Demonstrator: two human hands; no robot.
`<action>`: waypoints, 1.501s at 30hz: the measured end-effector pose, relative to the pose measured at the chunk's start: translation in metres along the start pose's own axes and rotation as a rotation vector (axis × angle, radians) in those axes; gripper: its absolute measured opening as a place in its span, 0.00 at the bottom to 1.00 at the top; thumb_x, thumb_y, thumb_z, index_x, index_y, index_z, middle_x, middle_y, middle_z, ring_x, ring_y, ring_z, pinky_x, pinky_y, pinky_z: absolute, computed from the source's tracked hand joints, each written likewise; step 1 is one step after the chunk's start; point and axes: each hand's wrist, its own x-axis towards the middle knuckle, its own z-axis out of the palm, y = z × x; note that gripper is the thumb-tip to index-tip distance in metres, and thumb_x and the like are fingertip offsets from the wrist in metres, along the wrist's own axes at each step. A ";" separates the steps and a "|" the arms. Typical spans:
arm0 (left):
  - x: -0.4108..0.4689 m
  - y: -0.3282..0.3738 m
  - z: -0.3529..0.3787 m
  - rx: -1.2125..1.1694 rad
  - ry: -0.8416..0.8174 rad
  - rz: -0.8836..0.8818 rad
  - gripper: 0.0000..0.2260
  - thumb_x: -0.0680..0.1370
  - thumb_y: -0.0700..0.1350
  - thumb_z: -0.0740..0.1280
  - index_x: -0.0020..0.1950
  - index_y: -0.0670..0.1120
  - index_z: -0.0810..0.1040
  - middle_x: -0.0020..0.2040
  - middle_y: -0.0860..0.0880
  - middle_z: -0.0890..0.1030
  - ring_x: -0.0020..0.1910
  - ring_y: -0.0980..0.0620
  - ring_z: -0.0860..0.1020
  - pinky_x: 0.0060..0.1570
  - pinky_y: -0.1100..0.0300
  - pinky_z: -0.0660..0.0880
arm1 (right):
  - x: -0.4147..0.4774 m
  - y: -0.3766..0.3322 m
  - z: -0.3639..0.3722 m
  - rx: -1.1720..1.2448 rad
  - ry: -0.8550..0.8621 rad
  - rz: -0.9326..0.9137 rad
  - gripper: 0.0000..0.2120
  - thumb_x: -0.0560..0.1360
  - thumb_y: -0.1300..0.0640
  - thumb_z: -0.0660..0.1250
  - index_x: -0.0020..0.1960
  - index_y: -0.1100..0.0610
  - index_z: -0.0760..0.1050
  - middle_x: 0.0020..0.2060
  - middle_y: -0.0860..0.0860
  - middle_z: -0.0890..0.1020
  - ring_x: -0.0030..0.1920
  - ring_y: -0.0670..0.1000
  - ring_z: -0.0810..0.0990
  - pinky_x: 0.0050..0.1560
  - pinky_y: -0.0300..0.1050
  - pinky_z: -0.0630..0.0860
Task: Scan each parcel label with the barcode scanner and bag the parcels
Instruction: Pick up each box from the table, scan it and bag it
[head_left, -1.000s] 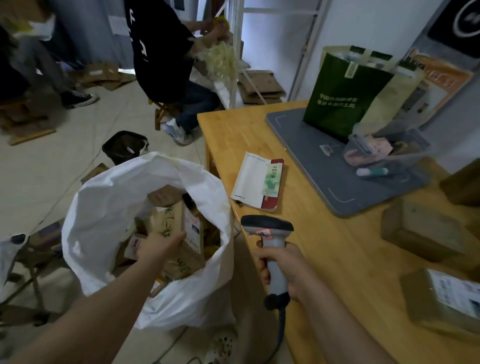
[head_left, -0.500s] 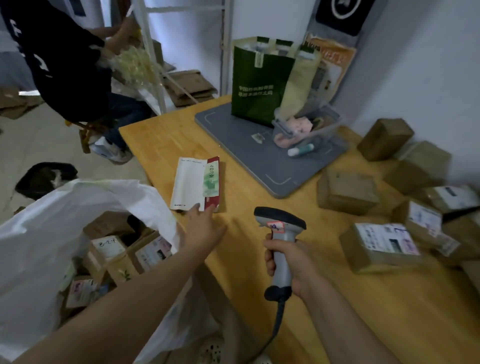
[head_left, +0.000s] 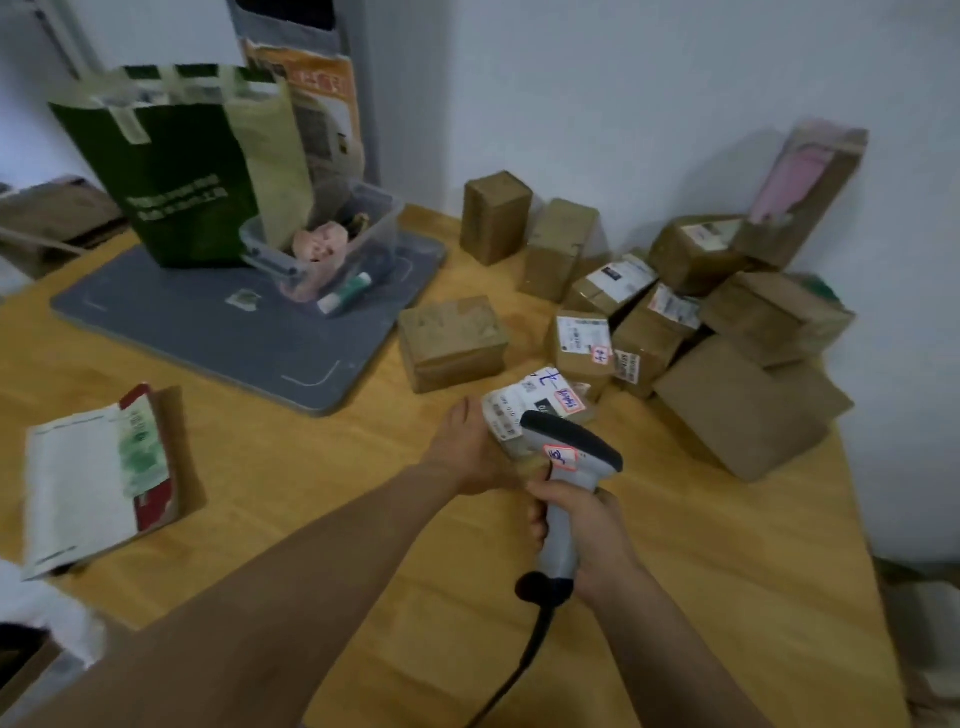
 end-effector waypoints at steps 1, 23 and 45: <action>0.005 0.007 0.003 0.028 -0.006 -0.011 0.60 0.58 0.61 0.79 0.79 0.44 0.48 0.76 0.44 0.54 0.76 0.44 0.52 0.74 0.50 0.56 | 0.001 -0.002 -0.008 0.011 0.005 -0.001 0.06 0.71 0.67 0.69 0.36 0.63 0.76 0.25 0.57 0.76 0.24 0.52 0.72 0.27 0.42 0.70; -0.027 -0.018 -0.175 0.835 -0.140 0.247 0.52 0.70 0.41 0.75 0.79 0.49 0.38 0.79 0.54 0.40 0.77 0.51 0.53 0.72 0.53 0.63 | -0.034 -0.009 0.053 -0.567 -0.222 -0.247 0.05 0.71 0.66 0.68 0.42 0.60 0.73 0.27 0.54 0.77 0.23 0.49 0.73 0.25 0.41 0.71; -0.076 -0.030 -0.203 0.915 -0.169 0.180 0.49 0.72 0.38 0.73 0.79 0.50 0.40 0.79 0.52 0.40 0.78 0.51 0.46 0.72 0.53 0.57 | -0.054 0.001 0.087 -0.966 -0.177 -0.610 0.06 0.71 0.58 0.68 0.45 0.60 0.74 0.37 0.56 0.82 0.36 0.56 0.82 0.38 0.52 0.79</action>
